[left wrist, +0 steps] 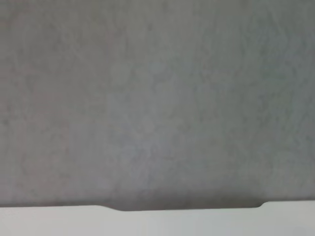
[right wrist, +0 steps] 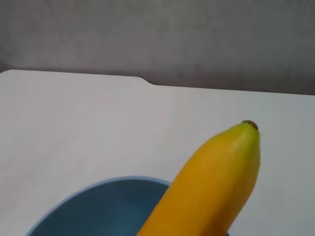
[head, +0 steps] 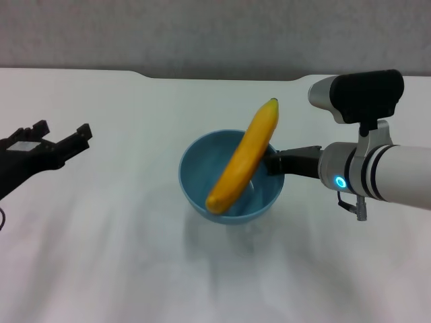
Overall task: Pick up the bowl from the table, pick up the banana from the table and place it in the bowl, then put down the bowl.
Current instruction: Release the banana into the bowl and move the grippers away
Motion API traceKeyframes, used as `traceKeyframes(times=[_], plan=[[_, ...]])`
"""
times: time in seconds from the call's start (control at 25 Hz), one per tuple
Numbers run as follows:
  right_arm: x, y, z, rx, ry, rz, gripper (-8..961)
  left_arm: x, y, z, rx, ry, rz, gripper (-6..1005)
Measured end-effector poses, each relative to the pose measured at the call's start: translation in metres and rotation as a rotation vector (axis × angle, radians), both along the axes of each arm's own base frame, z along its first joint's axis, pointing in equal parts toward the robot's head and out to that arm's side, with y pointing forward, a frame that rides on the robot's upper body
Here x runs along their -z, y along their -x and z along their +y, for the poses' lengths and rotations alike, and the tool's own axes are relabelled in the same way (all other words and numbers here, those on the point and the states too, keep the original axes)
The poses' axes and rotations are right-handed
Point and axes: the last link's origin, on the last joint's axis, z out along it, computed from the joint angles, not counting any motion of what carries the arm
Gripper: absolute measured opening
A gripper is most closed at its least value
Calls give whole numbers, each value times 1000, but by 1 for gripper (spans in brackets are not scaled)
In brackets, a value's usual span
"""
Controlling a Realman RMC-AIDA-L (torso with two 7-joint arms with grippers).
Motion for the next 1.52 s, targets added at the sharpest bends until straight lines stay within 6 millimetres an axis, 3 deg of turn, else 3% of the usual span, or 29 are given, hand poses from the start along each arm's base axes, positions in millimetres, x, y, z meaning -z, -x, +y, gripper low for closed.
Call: traceKeyframes(times=[0.8,1.52], plan=[[5,-13,-6,35,53,-38,127,28,16,-5,-159,-101,209,894],[13,-34,-8,80,37,-32,132,25,20,-5,-181,-110,188,894]])
